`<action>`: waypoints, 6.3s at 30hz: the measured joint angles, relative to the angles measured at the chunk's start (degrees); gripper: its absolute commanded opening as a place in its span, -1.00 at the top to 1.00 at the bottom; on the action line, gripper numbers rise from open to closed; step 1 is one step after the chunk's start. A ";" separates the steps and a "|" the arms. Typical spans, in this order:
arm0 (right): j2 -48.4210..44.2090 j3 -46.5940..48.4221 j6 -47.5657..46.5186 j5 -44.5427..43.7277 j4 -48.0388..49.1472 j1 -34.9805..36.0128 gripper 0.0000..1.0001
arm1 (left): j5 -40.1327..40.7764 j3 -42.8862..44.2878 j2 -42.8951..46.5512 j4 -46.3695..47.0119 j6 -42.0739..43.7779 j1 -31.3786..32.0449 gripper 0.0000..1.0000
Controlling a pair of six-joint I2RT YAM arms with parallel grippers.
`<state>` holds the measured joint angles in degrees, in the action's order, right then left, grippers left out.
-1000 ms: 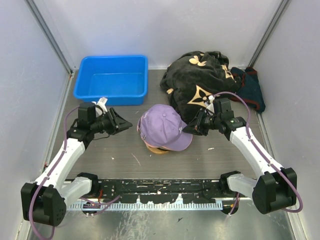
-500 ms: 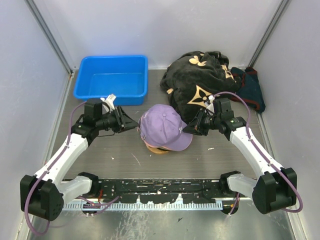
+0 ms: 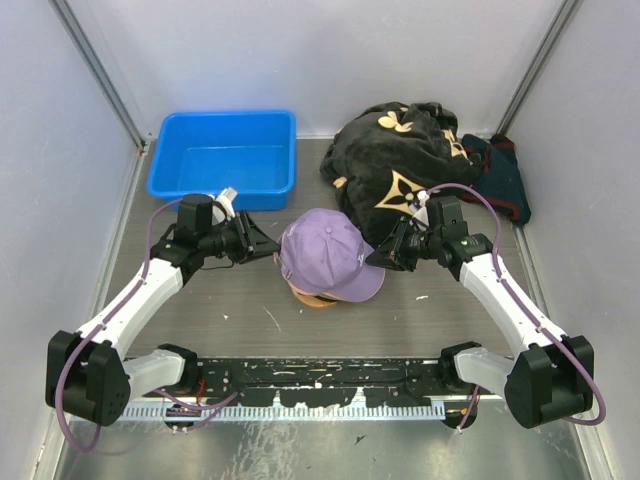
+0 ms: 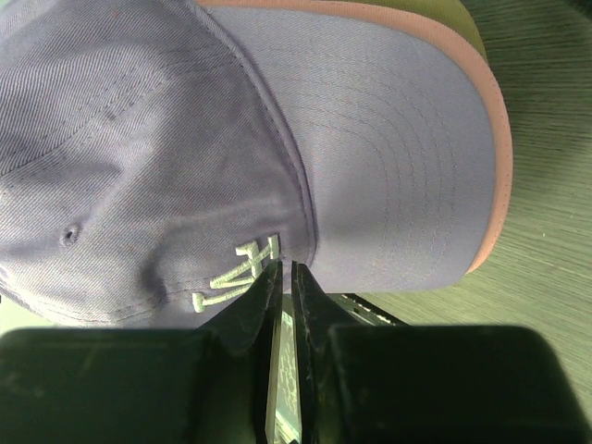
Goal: Stack the hats
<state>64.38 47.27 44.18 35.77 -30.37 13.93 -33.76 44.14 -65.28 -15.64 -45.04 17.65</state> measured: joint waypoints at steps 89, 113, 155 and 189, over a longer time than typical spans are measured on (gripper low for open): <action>0.66 1.75 -2.10 -1.99 -2.05 0.48 0.72 | 10.97 -9.42 11.74 -9.07 6.58 -8.13 -0.18; 4.59 24.65 -23.41 -37.53 -18.78 -1.86 -1.00 | 27.65 16.26 10.25 -17.09 13.53 -8.76 -0.96; 4.17 3.82 -27.74 -50.95 -0.63 -4.11 -1.00 | 49.51 -28.13 -24.22 73.55 43.21 -11.54 -0.96; 24.76 -35.23 -41.46 -48.70 97.15 -10.95 -1.00 | 48.78 -24.83 -24.11 68.81 42.86 -12.15 -0.96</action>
<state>89.14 12.03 2.72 -12.93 66.78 2.98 15.03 19.31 -89.38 53.17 -2.17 5.50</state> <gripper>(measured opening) 0.999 0.978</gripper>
